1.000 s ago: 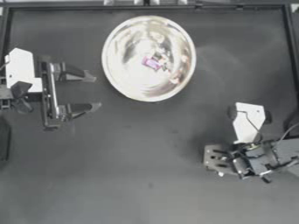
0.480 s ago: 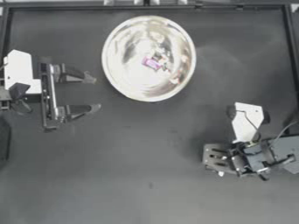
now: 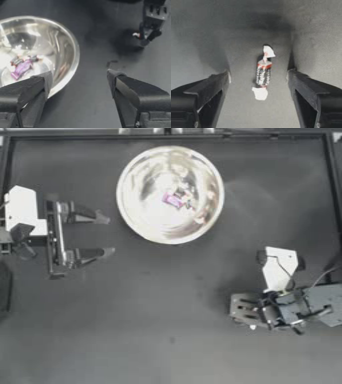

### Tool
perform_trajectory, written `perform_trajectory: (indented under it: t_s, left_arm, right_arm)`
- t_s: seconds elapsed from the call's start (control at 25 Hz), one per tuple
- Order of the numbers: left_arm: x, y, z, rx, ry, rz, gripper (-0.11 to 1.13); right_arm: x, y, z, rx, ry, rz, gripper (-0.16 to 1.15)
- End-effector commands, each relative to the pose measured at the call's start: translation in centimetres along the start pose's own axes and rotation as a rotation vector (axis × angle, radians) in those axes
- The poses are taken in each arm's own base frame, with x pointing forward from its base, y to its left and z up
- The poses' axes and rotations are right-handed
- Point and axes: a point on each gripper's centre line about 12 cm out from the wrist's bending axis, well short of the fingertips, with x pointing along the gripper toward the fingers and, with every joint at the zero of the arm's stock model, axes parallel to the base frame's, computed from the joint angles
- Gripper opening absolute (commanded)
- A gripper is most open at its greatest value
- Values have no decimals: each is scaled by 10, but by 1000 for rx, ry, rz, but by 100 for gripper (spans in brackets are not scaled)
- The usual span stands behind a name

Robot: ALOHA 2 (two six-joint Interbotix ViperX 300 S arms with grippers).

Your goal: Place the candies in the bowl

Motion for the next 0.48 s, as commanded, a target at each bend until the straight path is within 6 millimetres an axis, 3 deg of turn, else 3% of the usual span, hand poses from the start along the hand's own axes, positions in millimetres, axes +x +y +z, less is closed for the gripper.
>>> perform_trajectory:
  t_s: [0.04,0.2,0.48]
  left_arm:
    - [-1,0,7,-1,-26,-1,97]
    - [-1,0,7,1,-27,-1,97]
    - [-1,0,6,1,-24,-1,97]
  right_arm:
    - [-6,4,0,4,5,16,97]
    - [-5,2,0,1,4,9,95]
    - [-3,3,0,-1,1,2,71]
